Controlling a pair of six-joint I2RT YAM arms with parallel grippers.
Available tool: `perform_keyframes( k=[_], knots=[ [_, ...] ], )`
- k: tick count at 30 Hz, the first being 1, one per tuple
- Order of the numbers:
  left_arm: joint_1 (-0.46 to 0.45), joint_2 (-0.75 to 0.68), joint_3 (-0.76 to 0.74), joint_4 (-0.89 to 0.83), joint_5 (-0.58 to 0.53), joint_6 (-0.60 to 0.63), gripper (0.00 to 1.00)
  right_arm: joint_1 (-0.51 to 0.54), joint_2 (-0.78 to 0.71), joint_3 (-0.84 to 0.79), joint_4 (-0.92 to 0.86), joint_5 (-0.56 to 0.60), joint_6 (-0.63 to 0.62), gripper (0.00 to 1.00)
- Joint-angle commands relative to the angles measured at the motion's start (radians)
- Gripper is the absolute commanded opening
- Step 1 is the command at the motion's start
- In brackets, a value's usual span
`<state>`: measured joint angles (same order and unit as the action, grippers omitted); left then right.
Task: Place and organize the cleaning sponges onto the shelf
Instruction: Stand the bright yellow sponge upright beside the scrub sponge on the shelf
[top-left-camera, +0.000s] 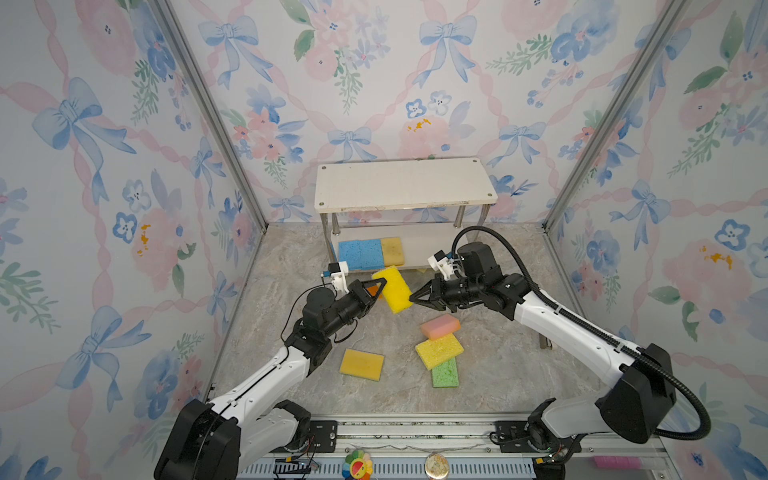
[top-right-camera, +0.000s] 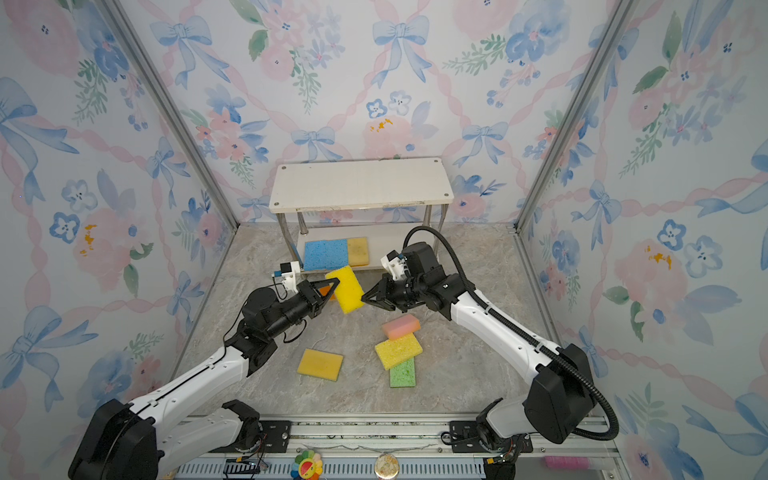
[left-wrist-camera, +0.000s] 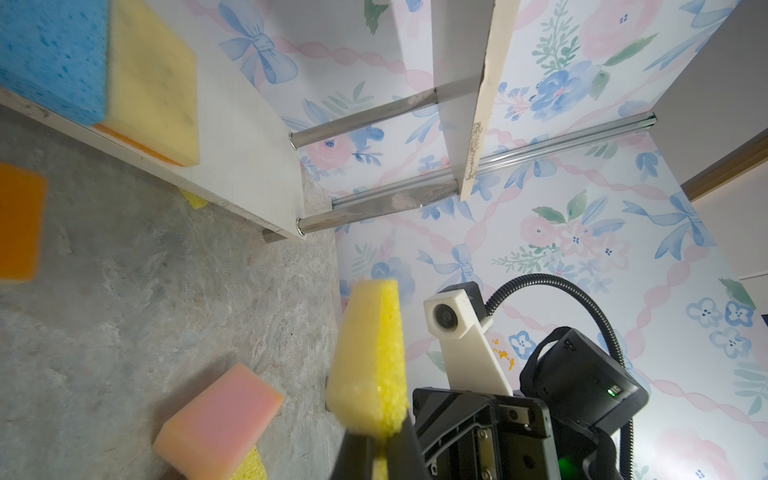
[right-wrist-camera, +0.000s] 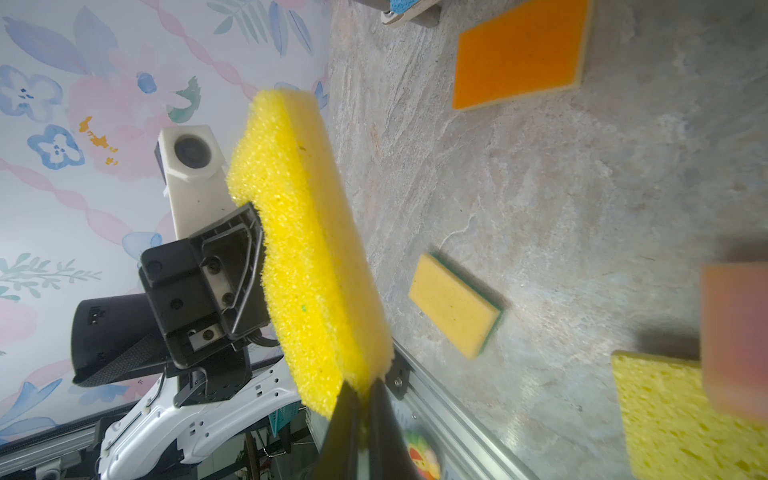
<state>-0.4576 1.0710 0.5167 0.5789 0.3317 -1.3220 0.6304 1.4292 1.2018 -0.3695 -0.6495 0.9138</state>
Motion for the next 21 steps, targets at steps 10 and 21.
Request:
perform_keyframes(
  k=[10,21],
  knots=[
    [0.052,-0.017,-0.020,-0.017,0.016,0.018,0.91,-0.049,-0.046,-0.051,-0.039,0.144,0.016,0.00],
    [0.122,-0.220,0.021,-0.489,-0.036,0.219,0.98,-0.162,0.199,0.116,0.028,0.329,-0.015,0.00]
  ],
)
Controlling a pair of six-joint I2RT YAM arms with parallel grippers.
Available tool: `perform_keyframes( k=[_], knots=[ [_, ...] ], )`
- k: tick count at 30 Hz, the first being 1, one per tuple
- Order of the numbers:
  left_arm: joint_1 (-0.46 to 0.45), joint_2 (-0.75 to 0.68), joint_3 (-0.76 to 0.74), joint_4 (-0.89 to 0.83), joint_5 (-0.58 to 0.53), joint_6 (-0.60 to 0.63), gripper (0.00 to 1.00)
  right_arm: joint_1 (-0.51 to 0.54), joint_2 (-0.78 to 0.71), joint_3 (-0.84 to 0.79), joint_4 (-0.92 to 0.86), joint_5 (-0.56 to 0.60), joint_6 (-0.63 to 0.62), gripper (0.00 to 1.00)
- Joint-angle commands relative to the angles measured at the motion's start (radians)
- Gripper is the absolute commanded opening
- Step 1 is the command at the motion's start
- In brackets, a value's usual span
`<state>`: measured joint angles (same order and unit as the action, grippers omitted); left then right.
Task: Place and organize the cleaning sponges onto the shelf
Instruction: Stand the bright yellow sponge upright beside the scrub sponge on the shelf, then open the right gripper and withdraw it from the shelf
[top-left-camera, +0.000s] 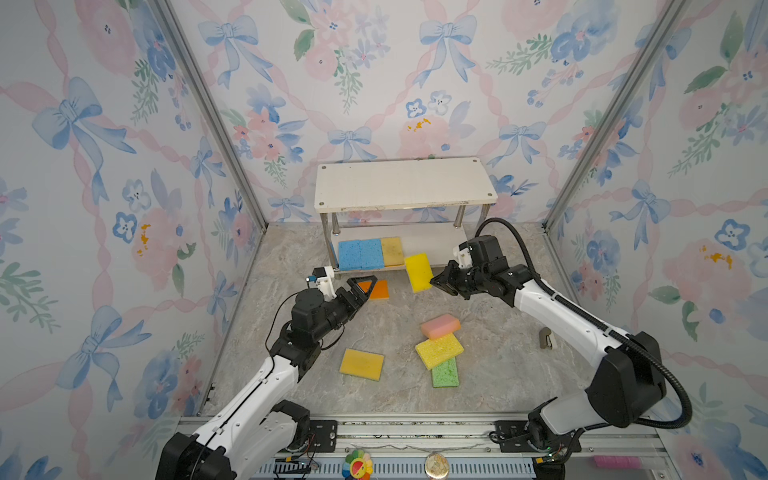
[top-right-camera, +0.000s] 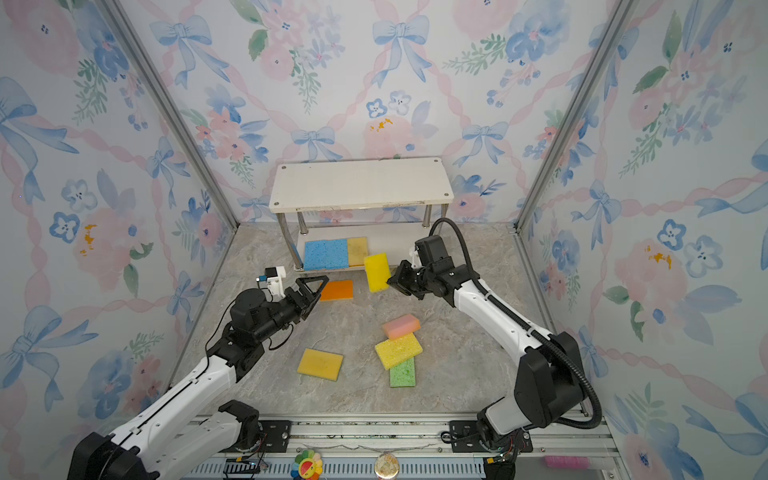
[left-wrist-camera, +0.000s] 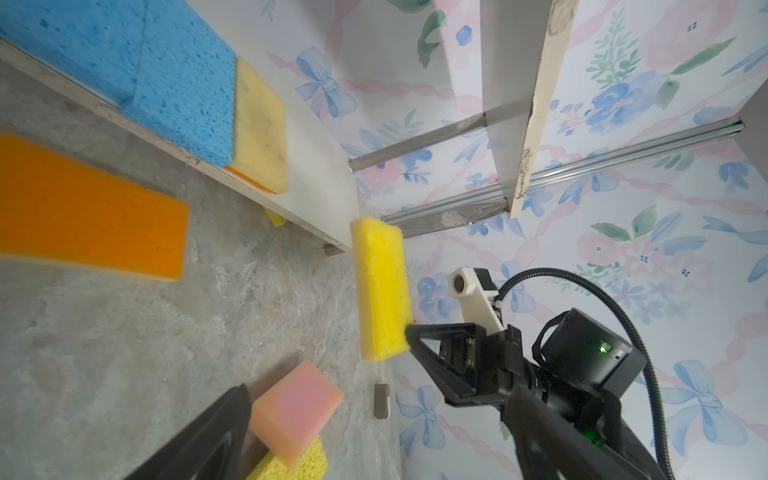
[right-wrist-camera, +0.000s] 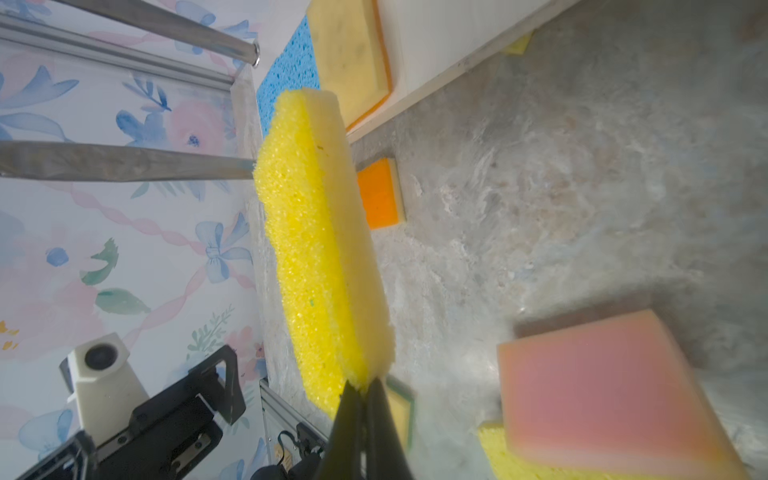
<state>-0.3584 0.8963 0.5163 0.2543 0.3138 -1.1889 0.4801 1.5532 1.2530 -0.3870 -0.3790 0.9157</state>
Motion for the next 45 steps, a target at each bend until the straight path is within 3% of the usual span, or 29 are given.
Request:
perform_keyframes(
  k=[1,6,13,28,45],
  knots=[
    [0.033,-0.066,0.012,-0.177,-0.012,0.085,0.98,-0.014,0.109,0.087,0.061,0.060,-0.020,0.00],
    [0.095,-0.180,-0.025,-0.247,0.020,0.079,0.98,-0.019,0.273,0.195,0.127,0.100,-0.057,0.00],
    [0.149,-0.259,-0.051,-0.300,0.079,0.075,0.98,-0.035,0.352,0.226,0.238,0.150,-0.040,0.00],
    [0.174,-0.188,-0.023,-0.301,0.126,0.098,0.98,-0.097,0.440,0.257,0.296,0.135,-0.108,0.00],
    [0.199,-0.200,-0.060,-0.302,0.155,0.087,0.98,-0.098,0.542,0.345,0.278,0.091,-0.106,0.00]
  ],
)
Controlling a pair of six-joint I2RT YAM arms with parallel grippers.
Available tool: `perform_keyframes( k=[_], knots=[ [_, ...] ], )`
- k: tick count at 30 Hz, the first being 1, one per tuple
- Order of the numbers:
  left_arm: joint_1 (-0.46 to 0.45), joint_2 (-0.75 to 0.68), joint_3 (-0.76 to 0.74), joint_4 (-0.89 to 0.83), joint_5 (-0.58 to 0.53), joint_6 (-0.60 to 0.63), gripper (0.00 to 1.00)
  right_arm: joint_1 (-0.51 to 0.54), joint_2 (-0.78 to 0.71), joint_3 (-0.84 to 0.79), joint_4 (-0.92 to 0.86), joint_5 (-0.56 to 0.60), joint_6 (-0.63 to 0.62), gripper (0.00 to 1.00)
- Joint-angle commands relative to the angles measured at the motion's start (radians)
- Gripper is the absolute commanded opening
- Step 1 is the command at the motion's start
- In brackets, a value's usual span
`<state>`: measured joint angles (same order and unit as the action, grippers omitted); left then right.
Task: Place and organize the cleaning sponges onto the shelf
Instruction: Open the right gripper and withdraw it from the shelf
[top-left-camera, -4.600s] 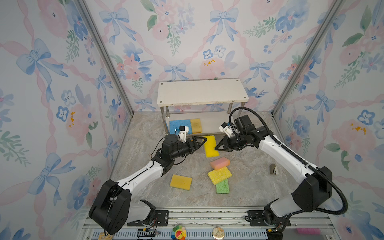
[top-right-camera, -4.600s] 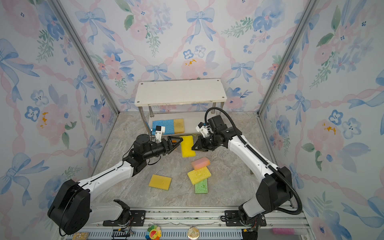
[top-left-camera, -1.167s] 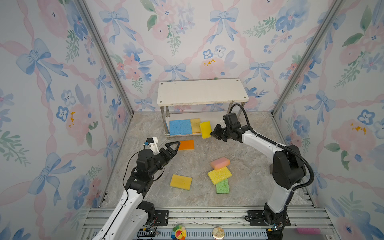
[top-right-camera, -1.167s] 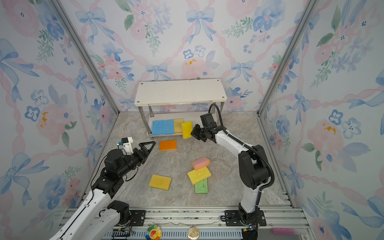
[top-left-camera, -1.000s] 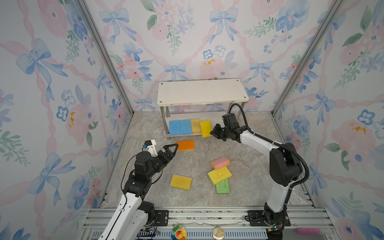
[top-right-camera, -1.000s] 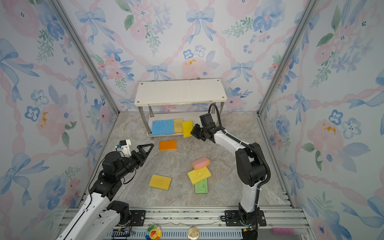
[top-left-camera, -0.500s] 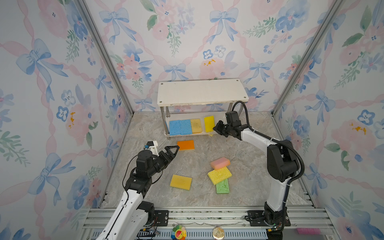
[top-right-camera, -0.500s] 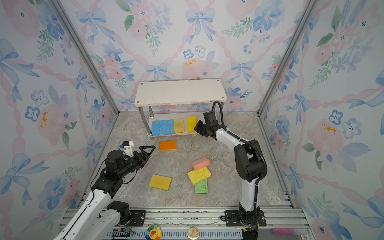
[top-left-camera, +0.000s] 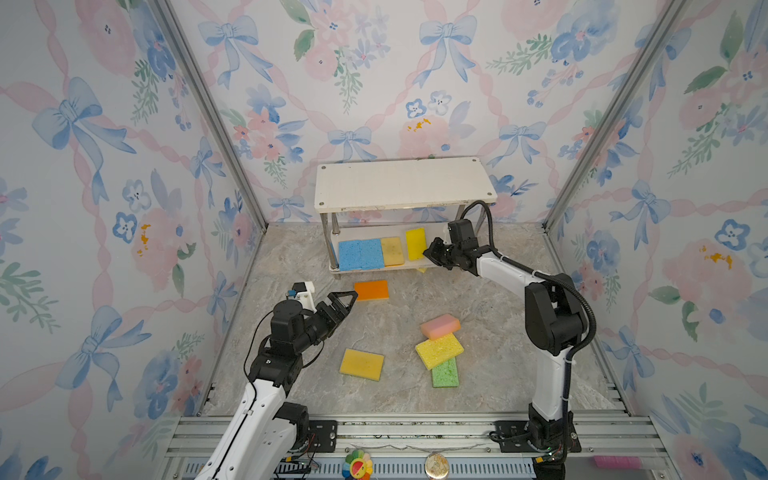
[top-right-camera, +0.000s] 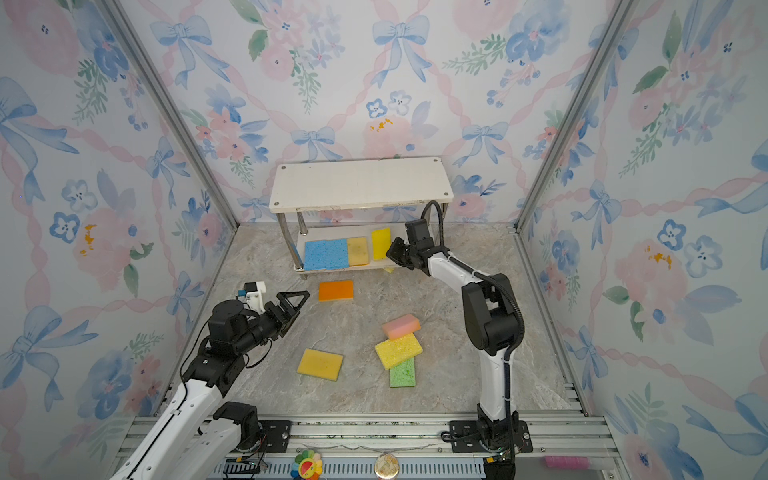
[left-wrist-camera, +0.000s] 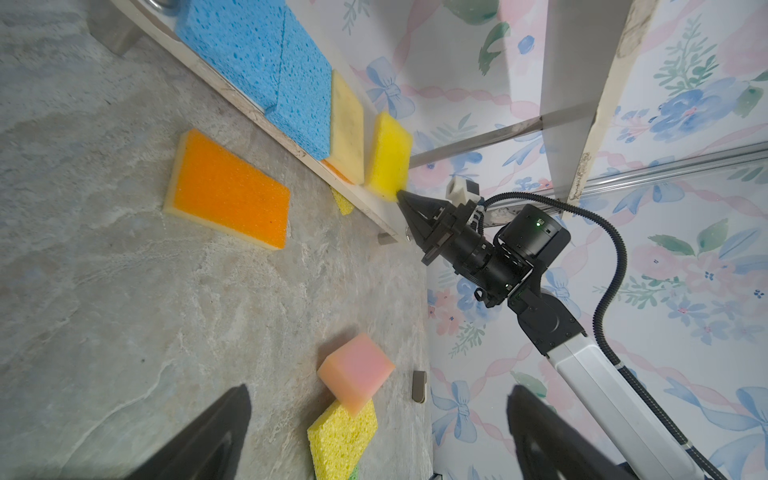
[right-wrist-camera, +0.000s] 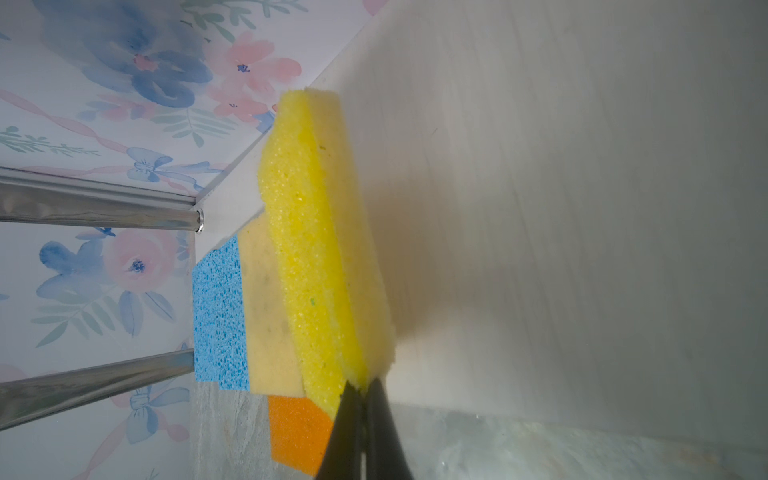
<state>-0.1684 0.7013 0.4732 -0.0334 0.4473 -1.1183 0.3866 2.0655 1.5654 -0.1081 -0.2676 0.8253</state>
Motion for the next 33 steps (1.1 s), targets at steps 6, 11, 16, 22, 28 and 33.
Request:
perform_keyframes(
  k=[6,11,16,22,28,33],
  knots=[
    [0.017,-0.011,-0.025,-0.014,0.030,0.015,0.98,-0.005,0.041,0.033,-0.008,-0.030,-0.019,0.00],
    [0.024,-0.013,-0.027,-0.014,0.036,0.015,0.98,-0.002,0.045,0.028,-0.006,-0.042,-0.017,0.00],
    [0.027,-0.018,-0.033,-0.014,0.039,0.015,0.98,0.001,0.050,0.031,-0.005,-0.059,-0.014,0.00],
    [0.030,-0.031,-0.042,-0.014,0.041,0.007,0.98,0.004,0.049,0.022,-0.001,-0.068,-0.012,0.02],
    [0.035,-0.047,-0.051,-0.014,0.043,-0.002,0.98,0.005,0.040,0.011,0.002,-0.069,-0.009,0.13],
    [0.039,-0.049,-0.052,-0.013,0.048,-0.003,0.98,0.005,0.013,-0.007,-0.006,-0.052,-0.020,0.37]
  ],
)
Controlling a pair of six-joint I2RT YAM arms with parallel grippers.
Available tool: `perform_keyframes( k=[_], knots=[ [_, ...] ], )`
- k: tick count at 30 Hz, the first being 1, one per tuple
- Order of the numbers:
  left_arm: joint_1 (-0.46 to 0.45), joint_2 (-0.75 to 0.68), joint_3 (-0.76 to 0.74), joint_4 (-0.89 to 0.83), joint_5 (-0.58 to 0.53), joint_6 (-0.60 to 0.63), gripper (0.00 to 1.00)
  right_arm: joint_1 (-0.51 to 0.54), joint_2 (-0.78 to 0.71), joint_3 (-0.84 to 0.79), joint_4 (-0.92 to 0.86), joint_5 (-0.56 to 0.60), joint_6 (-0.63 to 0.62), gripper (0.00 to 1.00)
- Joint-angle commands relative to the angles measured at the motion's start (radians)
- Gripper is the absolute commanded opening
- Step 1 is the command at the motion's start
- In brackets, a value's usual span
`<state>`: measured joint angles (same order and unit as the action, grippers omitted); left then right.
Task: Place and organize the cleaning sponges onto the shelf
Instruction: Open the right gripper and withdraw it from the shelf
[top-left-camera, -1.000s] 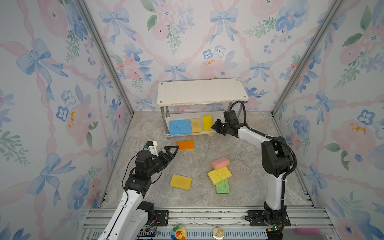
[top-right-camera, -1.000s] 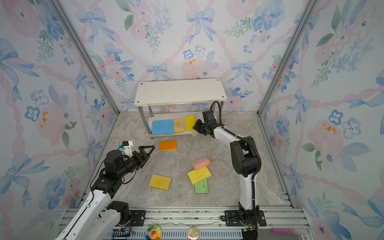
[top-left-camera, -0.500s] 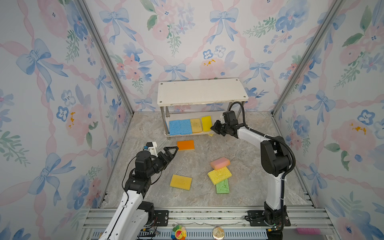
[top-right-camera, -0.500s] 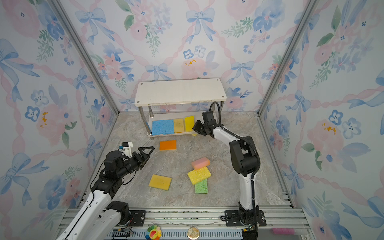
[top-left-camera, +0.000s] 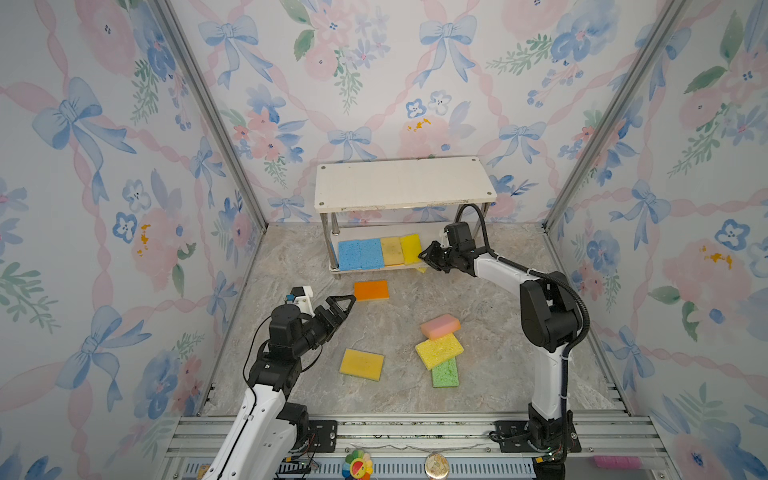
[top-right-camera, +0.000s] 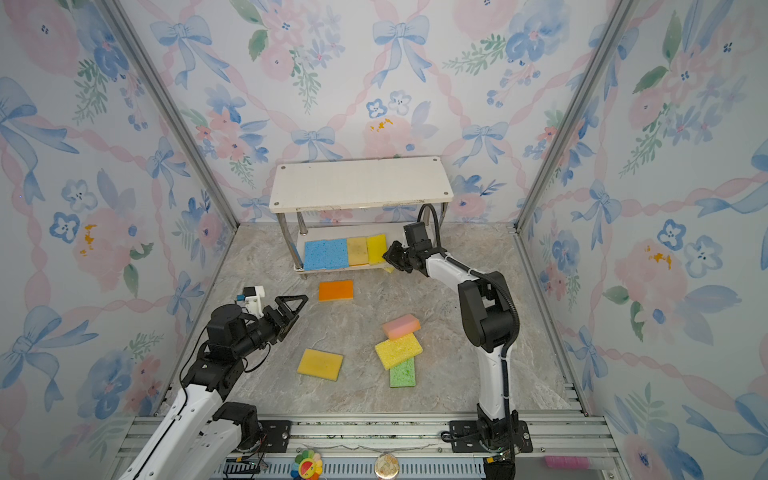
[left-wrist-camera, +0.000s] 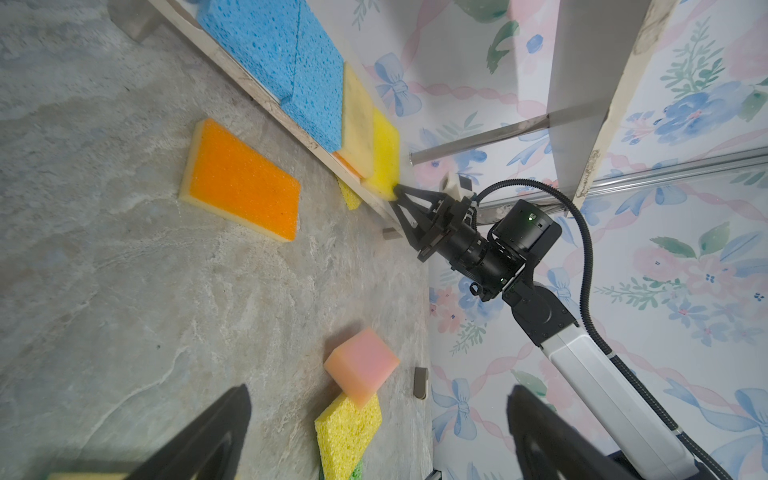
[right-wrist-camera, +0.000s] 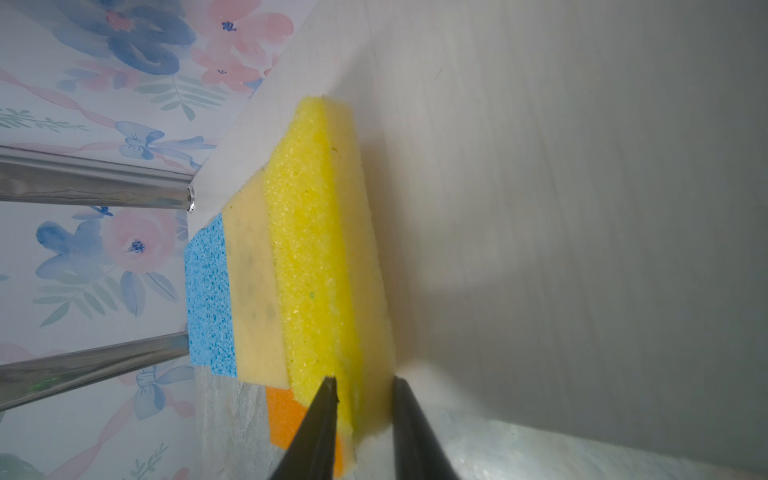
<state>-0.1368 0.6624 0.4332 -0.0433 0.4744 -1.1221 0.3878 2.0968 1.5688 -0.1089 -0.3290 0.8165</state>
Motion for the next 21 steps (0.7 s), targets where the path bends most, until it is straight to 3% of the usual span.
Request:
perform_keyframes(
  k=[1,14,21],
  knots=[
    [0.008,-0.010,-0.010,-0.004,0.021,0.001,0.98,0.003,-0.025,-0.013,-0.007,0.013,-0.013,0.40],
    [0.009,0.010,-0.006,-0.003,0.010,0.020,0.98,-0.004,-0.196,-0.141,-0.015,0.071,-0.020,0.60],
    [0.014,0.015,0.022,-0.003,-0.024,0.048,0.98,0.015,-0.362,-0.240,-0.121,0.120,-0.041,0.62]
  ],
)
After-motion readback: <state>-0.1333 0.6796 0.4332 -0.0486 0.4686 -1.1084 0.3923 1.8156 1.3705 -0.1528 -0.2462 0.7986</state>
